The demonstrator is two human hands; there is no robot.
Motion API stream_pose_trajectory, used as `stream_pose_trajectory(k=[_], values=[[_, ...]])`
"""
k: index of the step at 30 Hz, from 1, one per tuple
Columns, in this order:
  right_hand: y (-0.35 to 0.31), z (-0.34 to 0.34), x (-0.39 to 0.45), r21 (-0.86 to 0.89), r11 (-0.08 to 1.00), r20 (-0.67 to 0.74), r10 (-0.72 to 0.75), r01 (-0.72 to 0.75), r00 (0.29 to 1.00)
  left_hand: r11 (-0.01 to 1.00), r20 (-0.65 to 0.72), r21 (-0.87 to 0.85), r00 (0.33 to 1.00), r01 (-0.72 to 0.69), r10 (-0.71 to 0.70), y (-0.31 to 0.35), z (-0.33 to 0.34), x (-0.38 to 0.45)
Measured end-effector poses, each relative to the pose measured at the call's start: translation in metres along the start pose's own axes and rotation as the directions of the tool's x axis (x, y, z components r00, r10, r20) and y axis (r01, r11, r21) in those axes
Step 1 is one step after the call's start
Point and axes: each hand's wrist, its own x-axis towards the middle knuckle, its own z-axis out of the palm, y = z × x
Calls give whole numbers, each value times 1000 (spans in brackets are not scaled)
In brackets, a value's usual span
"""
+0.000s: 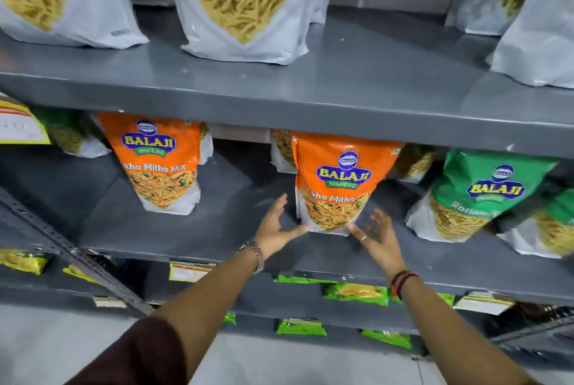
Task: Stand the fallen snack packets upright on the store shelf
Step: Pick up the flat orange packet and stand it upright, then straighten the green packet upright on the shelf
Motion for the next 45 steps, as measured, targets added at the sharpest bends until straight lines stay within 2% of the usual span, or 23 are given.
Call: stream_pose_trajectory(k=[2,4,9,21,29,32,36,42,45], values=[[-6,-3,9,-11,1000,98,-24,26,995,1000,18,28,1000,4,-4,10,14,10],[-9,-2,17,-28,996,131,-77,81,988,998,2,62,1000,0,0,12,22,19],[-7,15,21,-9,998,67,-55,56,996,987,-121,159,992,-12,31,10,15,22],[-21,86,26,-89,993,81,-74,81,994,988,-193,154,981,15,15,-3,-49,22],[-19,89,24,-69,994,82,-74,79,994,989,-198,145,979,-10,39,-6,-53,18],[-8,74,16,4,999,28,-54,54,998,988,-256,155,966,14,26,-14,-53,9],[19,31,6,-51,994,-84,-103,99,991,986,-298,110,950,126,-88,-22,-45,-10],[53,-58,-12,-37,990,-274,-138,133,952,981,-172,68,970,184,-170,-19,5,-16],[70,-115,-12,-19,989,-333,-148,150,931,990,-87,42,987,138,-134,0,53,-17]])
